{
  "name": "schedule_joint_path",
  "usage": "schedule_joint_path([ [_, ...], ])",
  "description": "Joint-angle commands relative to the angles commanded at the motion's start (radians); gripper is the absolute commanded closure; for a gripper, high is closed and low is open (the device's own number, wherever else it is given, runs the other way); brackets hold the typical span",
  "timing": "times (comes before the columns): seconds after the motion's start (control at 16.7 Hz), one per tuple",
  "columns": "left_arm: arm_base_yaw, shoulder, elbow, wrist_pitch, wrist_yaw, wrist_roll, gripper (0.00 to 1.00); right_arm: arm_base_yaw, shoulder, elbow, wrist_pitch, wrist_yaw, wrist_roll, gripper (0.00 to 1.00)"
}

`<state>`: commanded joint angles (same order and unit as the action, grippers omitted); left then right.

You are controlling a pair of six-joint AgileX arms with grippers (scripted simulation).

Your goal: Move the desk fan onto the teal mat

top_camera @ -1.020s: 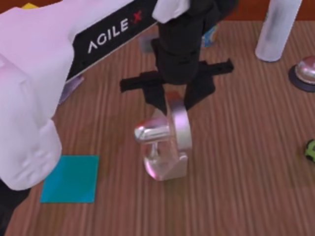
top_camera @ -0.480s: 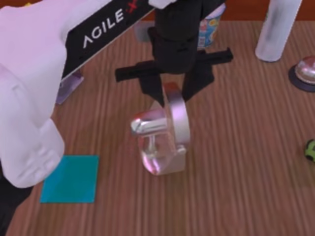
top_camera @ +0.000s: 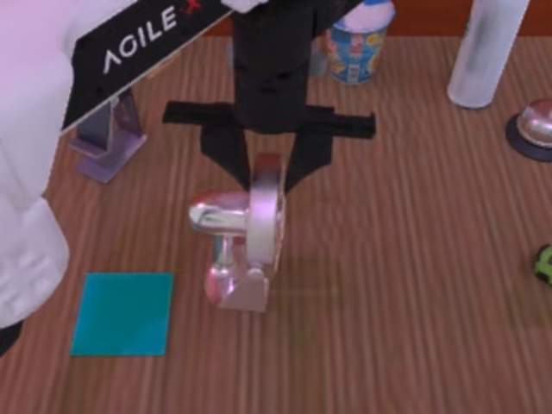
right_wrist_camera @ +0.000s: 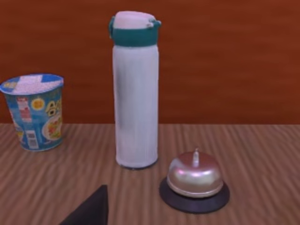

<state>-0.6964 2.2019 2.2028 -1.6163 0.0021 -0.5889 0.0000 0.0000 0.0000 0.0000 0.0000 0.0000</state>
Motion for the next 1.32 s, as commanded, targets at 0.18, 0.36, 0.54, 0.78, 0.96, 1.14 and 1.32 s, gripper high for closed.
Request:
schedule_joint_path([
  [0.18,0.043,-0.083,-0.114,0.028,0.0,0.263,1.0,0.0,0.0,0.0,0.0,0.0,0.0,0.0],
  [0.36,0.093,-0.192,-0.245,0.071,0.002,0.558,1.0,0.0,0.0,0.0,0.0,0.0,0.0,0.0],
  [0.54,0.145,-0.304,-0.381,0.116,0.005,0.886,1.0,0.0,0.0,0.0,0.0,0.0,0.0,0.0],
  [0.78,0.211,-0.444,-0.568,0.169,0.008,1.313,1.0,0.0,0.0,0.0,0.0,0.0,0.0,0.0],
  [0.96,0.256,-0.535,-0.698,0.203,0.009,1.557,1.0,0.0,0.0,0.0,0.0,0.0,0.0,0.0],
  [1.14,0.287,-0.598,-0.792,0.226,0.009,1.707,1.0,0.0,0.0,0.0,0.0,0.0,0.0,0.0],
  [1.32,0.3,-0.624,-0.831,0.237,0.009,1.762,1.0,0.0,0.0,0.0,0.0,0.0,0.0,0.0],
])
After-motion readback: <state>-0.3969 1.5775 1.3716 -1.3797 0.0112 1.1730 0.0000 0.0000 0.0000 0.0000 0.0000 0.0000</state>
